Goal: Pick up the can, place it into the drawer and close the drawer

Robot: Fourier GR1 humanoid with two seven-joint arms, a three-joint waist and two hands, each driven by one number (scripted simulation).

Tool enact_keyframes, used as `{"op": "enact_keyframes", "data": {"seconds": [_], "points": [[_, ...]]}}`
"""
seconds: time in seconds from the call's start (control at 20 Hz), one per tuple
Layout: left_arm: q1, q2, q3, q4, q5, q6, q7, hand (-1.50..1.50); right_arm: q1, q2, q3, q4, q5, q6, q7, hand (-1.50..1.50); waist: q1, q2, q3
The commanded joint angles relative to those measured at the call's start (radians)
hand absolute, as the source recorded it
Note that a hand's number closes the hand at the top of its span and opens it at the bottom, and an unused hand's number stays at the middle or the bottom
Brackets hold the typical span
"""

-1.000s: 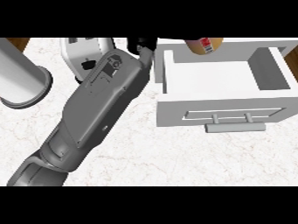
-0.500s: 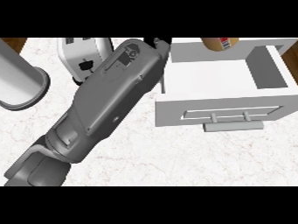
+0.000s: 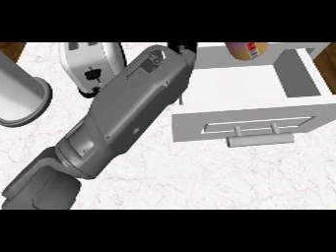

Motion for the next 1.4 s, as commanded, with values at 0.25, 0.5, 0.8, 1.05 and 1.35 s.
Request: {"op": "enact_keyframes", "data": {"seconds": [0.25,0.5,0.8,1.05,1.35], "points": [[0.006,0.000,-0.143,0.073,0.095,0.029,-0.049,1.50,-0.023,-0.004,0.013,-0.007,0.003,-0.003,0.018,-1.50,-0.019,0.006,0.000],[-0.036,0.000,-0.169,0.126,0.128,0.068,-0.023,-1.50,-0.052,-0.021,0.018,-0.014,0.024,-0.027,0.043,-1.50,-0.011,0.006,0.000],[-0.029,0.000,-0.185,0.140,0.179,0.108,-0.076,-1.50,-0.056,-0.037,0.001,-0.039,-0.009,-0.047,0.070,-1.50,-0.023,0.007,0.000],[0.019,0.000,-0.222,0.103,0.226,0.132,-0.124,-1.50,-0.033,-0.033,-0.011,-0.033,-0.038,-0.021,0.061,-1.50,-0.027,0.004,0.000],[0.016,0.000,-0.238,0.073,0.275,0.146,-0.161,-1.50,-0.083,-0.057,-0.012,-0.082,0.118,0.029,-0.052,-1.50,-0.032,0.009,0.000]]}}
